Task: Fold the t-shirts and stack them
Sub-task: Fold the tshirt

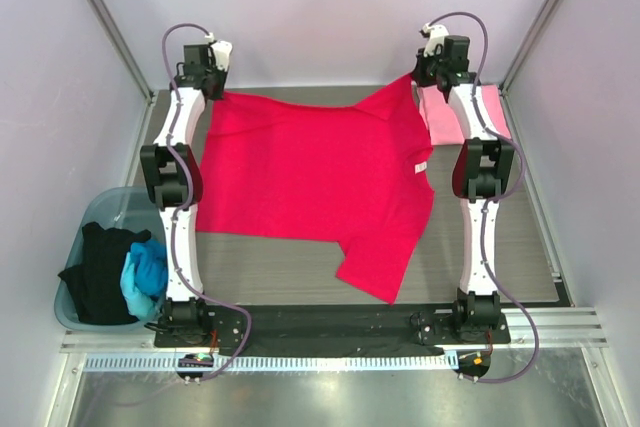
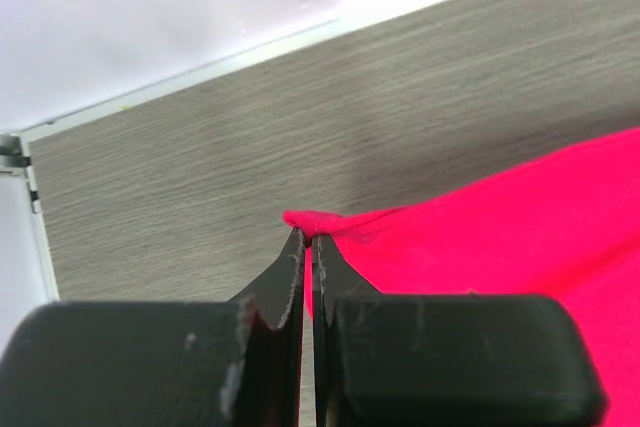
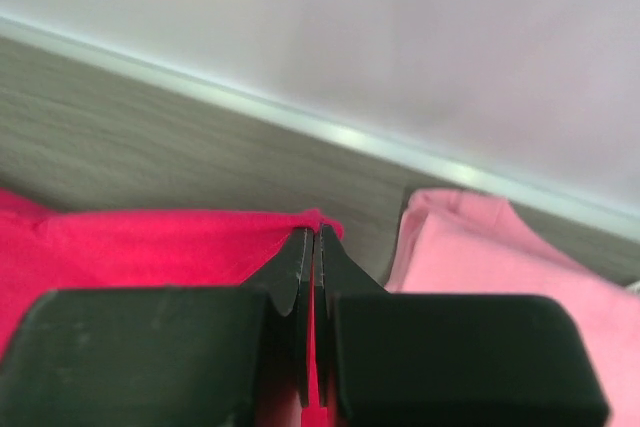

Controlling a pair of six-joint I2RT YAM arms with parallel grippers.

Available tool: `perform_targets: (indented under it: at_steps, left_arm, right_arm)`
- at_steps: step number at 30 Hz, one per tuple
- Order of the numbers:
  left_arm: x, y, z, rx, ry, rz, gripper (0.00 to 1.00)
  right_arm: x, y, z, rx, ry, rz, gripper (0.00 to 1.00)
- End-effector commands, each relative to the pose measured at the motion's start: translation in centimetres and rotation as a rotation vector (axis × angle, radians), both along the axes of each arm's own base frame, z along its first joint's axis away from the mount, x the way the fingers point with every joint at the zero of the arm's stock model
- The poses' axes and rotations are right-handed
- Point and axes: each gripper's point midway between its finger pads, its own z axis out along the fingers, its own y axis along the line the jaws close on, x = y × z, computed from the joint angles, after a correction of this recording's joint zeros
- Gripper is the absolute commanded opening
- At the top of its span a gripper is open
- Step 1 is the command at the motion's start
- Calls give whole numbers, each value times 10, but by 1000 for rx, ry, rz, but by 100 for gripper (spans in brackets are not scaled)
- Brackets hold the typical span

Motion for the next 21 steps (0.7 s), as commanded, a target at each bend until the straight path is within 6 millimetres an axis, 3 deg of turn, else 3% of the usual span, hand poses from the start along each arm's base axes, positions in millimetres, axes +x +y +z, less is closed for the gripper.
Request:
perform_targets:
  at_steps: [1,2,4,9,15,21]
  left_arm:
    - [-5,-1,39,-7,-59,-36,0]
    - [-5,-3,42,-16,-63,-43,0]
    - [-4,-8,53,-32,-85,-63,0]
    - [-8,-14,72,-67,-103,-79,0]
    - [-28,-18,81,-79,-76,-120,0]
    - [-52,-5,96,-84,-80,-120,0]
  right_arm:
    - [-18,-8,72,-36,-97,1,1]
    - [-26,-10,89,-38,-114,3,1]
    - [-37,-8,87,-35,-78,10,1]
    - [-61,-7,110,-28,-68,19,1]
    - [-84,-6,115,-22,-23,23,1]
    - [-124,-3,120,-22,34,39,1]
